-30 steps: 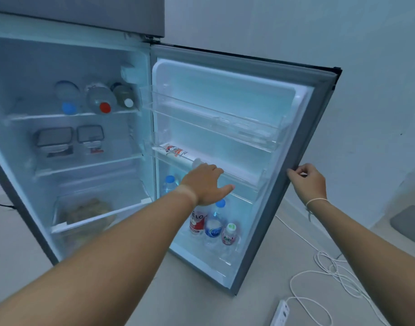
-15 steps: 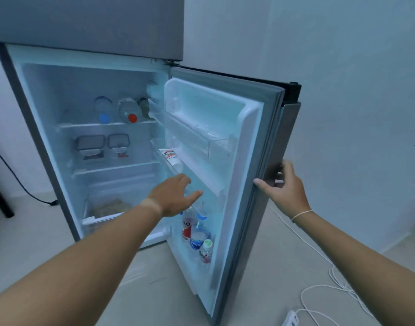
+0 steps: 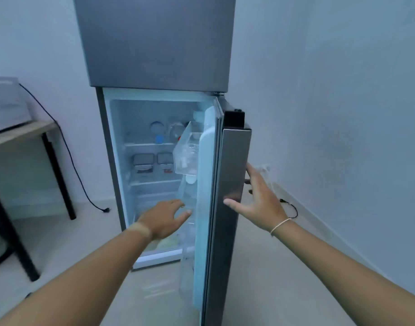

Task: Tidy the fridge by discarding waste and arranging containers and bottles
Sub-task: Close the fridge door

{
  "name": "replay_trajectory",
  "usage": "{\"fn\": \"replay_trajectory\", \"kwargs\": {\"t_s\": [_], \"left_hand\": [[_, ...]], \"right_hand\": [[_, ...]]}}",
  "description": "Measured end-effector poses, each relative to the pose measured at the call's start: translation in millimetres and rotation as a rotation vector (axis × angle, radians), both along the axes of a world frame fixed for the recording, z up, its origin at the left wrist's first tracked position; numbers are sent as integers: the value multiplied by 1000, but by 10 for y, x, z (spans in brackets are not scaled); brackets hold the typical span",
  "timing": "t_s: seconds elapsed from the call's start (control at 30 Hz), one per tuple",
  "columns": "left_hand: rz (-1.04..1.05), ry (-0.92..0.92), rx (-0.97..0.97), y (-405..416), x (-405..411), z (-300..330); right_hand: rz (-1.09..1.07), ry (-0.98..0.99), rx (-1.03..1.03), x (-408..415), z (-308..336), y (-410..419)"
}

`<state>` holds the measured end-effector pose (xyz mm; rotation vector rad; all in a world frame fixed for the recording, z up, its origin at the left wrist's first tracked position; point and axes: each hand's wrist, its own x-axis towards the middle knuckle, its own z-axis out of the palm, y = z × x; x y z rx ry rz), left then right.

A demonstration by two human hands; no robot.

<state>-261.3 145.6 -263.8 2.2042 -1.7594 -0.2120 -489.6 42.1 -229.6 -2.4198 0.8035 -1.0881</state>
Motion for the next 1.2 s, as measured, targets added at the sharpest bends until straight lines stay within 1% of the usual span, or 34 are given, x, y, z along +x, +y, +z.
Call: {"fn": "replay_trajectory", "kwargs": {"t_s": [0.07, 0.1, 0.17, 0.23, 0.33, 0.4, 0.5, 0.57, 0.6, 0.67, 0.8, 0.87, 0.9, 1.0, 1.03, 1.2], "left_hand": [[19, 9, 15, 125, 99, 79], [40, 28, -15, 183, 148, 125], [115, 103, -166, 286, 261, 270], [198, 177, -377, 350, 393, 485], [234, 250, -642, 357, 557, 927], [207, 278, -765, 327, 625, 1235], [132, 234, -839, 236, 658, 1612], [79, 154, -839, 147, 668, 1791], [60, 78, -811, 93, 688, 1858], [66, -142, -685, -25, 754, 1923], [223, -606, -412, -190, 1063, 1948], [276, -800, -327, -237, 1265, 1925], [292, -871, -303, -276, 1387, 1902], [341, -966, -286, -378, 1685, 1818], [362, -968, -287, -436, 1786, 1782], [414, -909, -326, -637, 2224, 1683]], "right_hand": [[33, 18, -14, 175, 62, 53], [48, 27, -19, 257, 90, 70], [68, 56, -47, 434, 158, 87], [86, 102, -87, 608, 237, 75], [112, 135, -152, 835, 377, -4], [122, 137, -188, 992, 494, -92], [120, 147, -235, 1257, 715, -259], [100, 152, -264, 1457, 897, -401], [90, 167, -274, 1564, 993, -477], [71, 246, -303, 1764, 1159, -620], [31, 415, -372, 2109, 1355, -919], [-5, 436, -369, 2194, 1344, -1095], [-12, 414, -362, 2260, 1308, -1204], [8, 269, -320, 2492, 1204, -1395], [13, 239, -327, 2610, 1190, -1447], [-13, 216, -393, 3049, 1174, -1579]]}}
